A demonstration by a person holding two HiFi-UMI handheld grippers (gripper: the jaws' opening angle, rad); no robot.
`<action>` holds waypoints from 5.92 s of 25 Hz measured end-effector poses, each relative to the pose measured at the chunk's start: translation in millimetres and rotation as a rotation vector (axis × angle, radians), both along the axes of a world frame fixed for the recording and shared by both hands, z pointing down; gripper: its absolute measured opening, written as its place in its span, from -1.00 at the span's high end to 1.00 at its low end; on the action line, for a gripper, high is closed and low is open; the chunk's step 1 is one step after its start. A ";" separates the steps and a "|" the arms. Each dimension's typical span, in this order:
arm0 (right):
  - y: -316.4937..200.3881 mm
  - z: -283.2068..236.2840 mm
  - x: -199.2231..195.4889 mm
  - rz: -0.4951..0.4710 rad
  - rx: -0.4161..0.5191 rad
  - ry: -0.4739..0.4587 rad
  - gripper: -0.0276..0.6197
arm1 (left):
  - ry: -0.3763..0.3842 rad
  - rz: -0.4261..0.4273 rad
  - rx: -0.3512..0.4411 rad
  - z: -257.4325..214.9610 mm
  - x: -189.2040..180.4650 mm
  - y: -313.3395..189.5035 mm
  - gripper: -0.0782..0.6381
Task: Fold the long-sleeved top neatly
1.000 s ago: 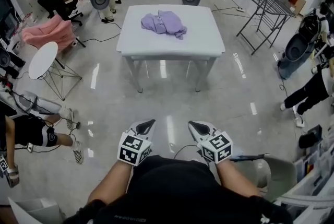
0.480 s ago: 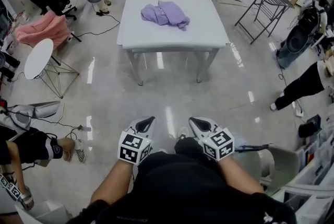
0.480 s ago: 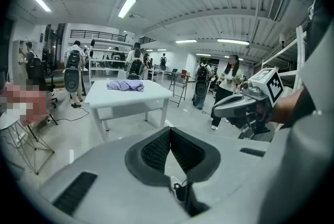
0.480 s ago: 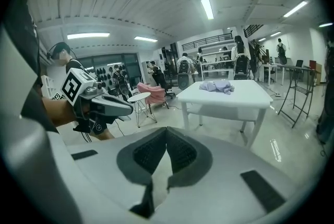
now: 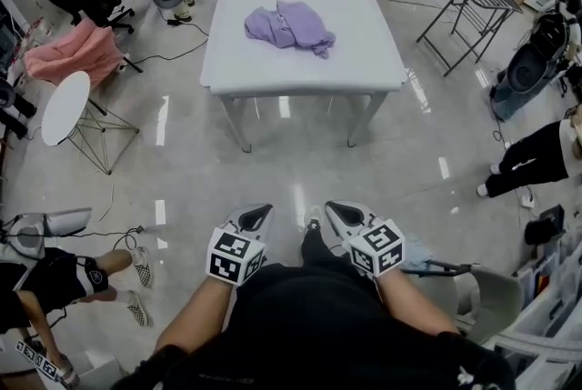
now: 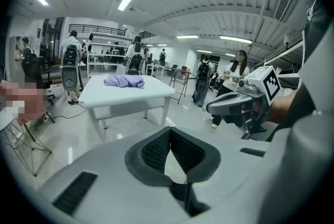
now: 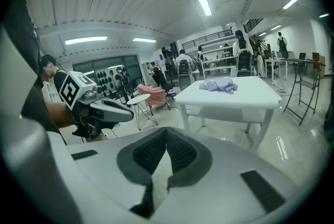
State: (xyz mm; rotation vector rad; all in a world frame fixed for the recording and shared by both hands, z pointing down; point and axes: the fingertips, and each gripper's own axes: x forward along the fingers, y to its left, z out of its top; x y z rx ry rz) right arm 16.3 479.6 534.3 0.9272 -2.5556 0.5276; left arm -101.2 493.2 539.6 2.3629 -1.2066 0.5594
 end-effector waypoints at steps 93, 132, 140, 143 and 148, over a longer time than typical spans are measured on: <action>-703.1 95.7 -148.6 -0.178 -0.149 0.466 0.45 | -0.069 -0.249 -0.077 2.5 -121.9 -584.5 0.77; -648.8 -11.5 136.1 0.277 -0.068 0.151 0.87 | -0.363 -0.153 -0.293 99.7 -93.9 -680.3 0.75; -656.0 -7.9 199.4 0.314 -0.082 0.269 0.87 | -0.364 -0.206 -0.275 60.4 -157.3 -630.4 0.76; -665.1 -10.5 228.3 0.348 -0.074 0.347 0.87 | -0.447 -0.241 -0.264 44.6 -191.9 -610.0 0.76; -670.7 6.1 265.0 0.377 -0.136 0.493 0.87 | -0.543 -0.312 -0.275 36.5 -245.6 -592.2 0.76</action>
